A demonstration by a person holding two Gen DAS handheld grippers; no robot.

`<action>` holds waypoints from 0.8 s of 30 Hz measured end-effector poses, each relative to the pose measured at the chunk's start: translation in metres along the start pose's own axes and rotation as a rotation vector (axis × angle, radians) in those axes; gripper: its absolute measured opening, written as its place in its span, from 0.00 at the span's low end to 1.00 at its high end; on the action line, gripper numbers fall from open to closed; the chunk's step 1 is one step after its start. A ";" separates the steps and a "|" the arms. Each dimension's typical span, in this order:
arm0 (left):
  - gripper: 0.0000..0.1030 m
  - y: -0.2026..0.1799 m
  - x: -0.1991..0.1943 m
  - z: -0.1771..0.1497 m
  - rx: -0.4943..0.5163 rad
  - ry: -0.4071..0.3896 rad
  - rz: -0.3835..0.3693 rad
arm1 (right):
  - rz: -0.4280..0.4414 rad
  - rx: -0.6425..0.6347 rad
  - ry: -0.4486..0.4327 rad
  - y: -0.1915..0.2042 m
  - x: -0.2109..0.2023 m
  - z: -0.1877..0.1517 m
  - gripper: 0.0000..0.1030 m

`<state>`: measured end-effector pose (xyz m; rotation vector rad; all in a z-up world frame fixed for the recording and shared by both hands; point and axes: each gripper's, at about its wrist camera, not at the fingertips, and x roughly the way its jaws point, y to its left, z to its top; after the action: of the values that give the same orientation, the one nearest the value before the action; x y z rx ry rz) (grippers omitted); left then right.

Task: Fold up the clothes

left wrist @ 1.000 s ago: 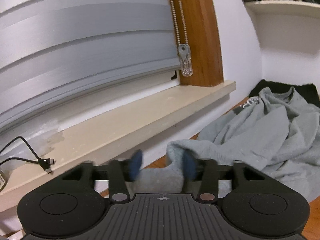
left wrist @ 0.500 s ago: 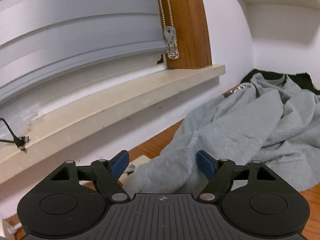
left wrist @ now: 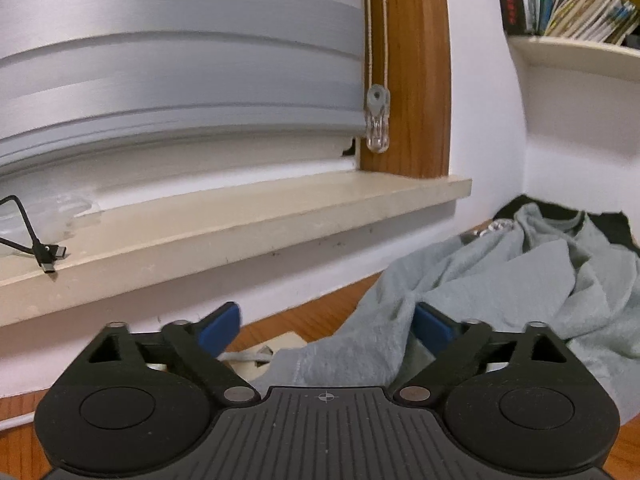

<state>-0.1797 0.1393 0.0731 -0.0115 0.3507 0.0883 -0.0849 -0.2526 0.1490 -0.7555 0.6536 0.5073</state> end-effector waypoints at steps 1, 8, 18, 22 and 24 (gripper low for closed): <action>1.00 0.001 -0.001 0.000 -0.004 -0.013 -0.012 | -0.001 0.002 -0.002 0.000 0.001 0.002 0.43; 1.00 0.015 -0.003 -0.002 -0.084 -0.052 -0.059 | -0.008 -0.004 -0.059 0.016 0.026 0.040 0.44; 1.00 0.004 -0.006 -0.003 -0.044 -0.047 -0.101 | 0.087 -0.123 -0.114 0.076 0.083 0.117 0.44; 1.00 -0.001 -0.009 -0.003 -0.024 -0.059 -0.106 | 0.116 -0.207 -0.064 0.092 0.080 0.124 0.44; 1.00 0.000 -0.010 -0.001 -0.029 -0.068 -0.110 | 0.093 -0.217 -0.032 0.090 0.078 0.119 0.44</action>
<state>-0.1891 0.1383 0.0755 -0.0565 0.2799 -0.0150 -0.0450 -0.0918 0.1191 -0.9223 0.6117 0.6825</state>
